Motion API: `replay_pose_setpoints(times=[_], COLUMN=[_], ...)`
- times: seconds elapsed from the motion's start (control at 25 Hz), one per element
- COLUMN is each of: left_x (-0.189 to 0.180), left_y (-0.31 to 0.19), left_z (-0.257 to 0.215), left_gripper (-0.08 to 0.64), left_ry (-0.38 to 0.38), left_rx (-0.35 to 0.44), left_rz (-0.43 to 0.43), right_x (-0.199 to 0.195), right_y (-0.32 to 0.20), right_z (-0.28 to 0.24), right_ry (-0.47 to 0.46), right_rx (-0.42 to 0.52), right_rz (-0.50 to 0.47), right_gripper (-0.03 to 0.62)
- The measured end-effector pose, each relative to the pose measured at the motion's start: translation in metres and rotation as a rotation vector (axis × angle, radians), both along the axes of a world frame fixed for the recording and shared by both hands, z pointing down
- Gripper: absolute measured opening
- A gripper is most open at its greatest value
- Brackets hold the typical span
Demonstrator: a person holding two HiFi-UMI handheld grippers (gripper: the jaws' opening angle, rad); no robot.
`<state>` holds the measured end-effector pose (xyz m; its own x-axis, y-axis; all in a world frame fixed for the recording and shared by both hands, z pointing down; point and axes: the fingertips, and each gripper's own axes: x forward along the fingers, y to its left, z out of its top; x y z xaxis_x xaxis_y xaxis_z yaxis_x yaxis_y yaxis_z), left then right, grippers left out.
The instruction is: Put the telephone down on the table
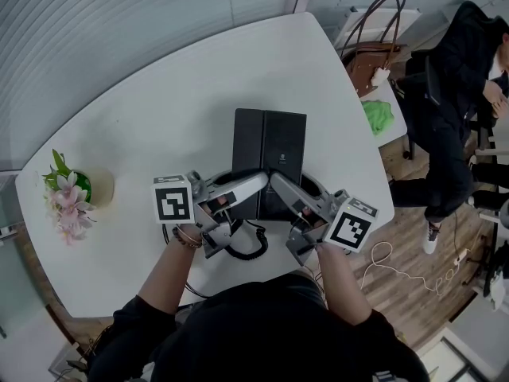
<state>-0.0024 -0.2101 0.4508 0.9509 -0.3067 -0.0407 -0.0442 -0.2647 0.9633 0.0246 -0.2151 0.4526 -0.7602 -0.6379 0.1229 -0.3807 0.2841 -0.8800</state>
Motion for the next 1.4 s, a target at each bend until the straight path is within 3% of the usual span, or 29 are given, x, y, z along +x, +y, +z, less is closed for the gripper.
replay_pose_setpoints(times=[0.48, 1.4], left_x=[0.0, -0.004], left_y=[0.001, 0.003], left_z=[0.005, 0.013], left_gripper=[0.192, 0.202], left_ry=[-0.007, -0.138], left_rx=[-0.012, 0.012], left_rz=[0.001, -0.012], right_x=[0.0, 0.001], right_y=[0.0, 0.004], right_z=[0.005, 0.012], right_ry=[0.001, 0.092], right_rx=[-0.01, -0.027], right_rz=[-0.007, -0.036], right_gripper=[0.215, 0.217])
